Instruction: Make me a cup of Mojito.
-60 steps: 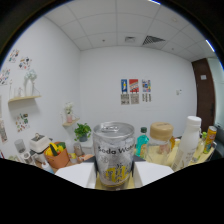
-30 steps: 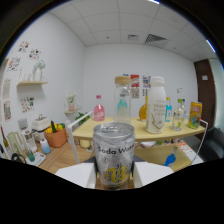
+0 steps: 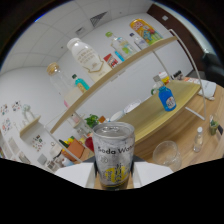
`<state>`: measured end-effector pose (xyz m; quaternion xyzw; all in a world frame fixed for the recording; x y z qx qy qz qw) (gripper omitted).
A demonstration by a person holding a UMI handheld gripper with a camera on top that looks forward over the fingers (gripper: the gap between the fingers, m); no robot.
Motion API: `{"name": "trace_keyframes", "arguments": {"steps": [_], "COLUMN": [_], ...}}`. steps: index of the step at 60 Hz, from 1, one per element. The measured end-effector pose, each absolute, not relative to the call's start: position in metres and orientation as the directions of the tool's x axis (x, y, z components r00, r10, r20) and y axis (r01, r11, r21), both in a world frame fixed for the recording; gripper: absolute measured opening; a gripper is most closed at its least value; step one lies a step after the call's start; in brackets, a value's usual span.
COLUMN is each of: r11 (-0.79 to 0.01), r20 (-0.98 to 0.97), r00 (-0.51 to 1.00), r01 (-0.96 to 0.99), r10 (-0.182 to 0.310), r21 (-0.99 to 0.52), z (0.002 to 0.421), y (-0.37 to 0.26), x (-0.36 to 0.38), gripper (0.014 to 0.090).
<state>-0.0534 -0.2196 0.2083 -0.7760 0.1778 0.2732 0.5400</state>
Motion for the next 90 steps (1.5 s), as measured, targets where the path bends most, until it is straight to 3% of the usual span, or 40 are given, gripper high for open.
{"name": "trace_keyframes", "arguments": {"steps": [14, 31, 36, 45, 50, 55, 63, 68, 72, 82, 90], "r11": [-0.342, -0.264, -0.244, -0.238, -0.245, -0.271, -0.288, -0.276, -0.255, -0.229, -0.262], "r20": [-0.967, -0.933, -0.890, -0.865, -0.888, -0.959, -0.968, -0.799, -0.647, -0.338, -0.222], "r00": [0.249, -0.346, -0.444, -0.490, -0.446, -0.262, 0.252, 0.600, 0.758, 0.930, 0.967], "r01": [-0.915, -0.895, -0.857, -0.832, -0.853, -0.920, -0.928, -0.763, -0.612, -0.302, -0.185], "r10": [-0.055, -0.097, -0.101, -0.106, -0.113, -0.108, -0.021, 0.035, 0.082, 0.143, 0.122], "r21": [-0.216, 0.359, 0.455, 0.501, 0.460, 0.282, -0.235, -0.585, -0.749, -0.926, -0.947], "z": [0.221, 0.230, 0.230, 0.231, 0.230, 0.232, 0.249, 0.251, 0.251, 0.217, 0.168], "y": [-0.204, -0.200, -0.200, -0.202, -0.203, -0.204, -0.202, -0.200, -0.198, -0.193, -0.187], "x": [-0.050, -0.029, -0.026, -0.026, -0.029, -0.032, -0.032, -0.039, -0.048, -0.074, -0.082], "gripper": [0.0515, 0.0516, 0.0517, 0.0516, 0.0516, 0.0515, 0.0520, 0.0518, 0.0519, 0.0518, 0.0518]}}
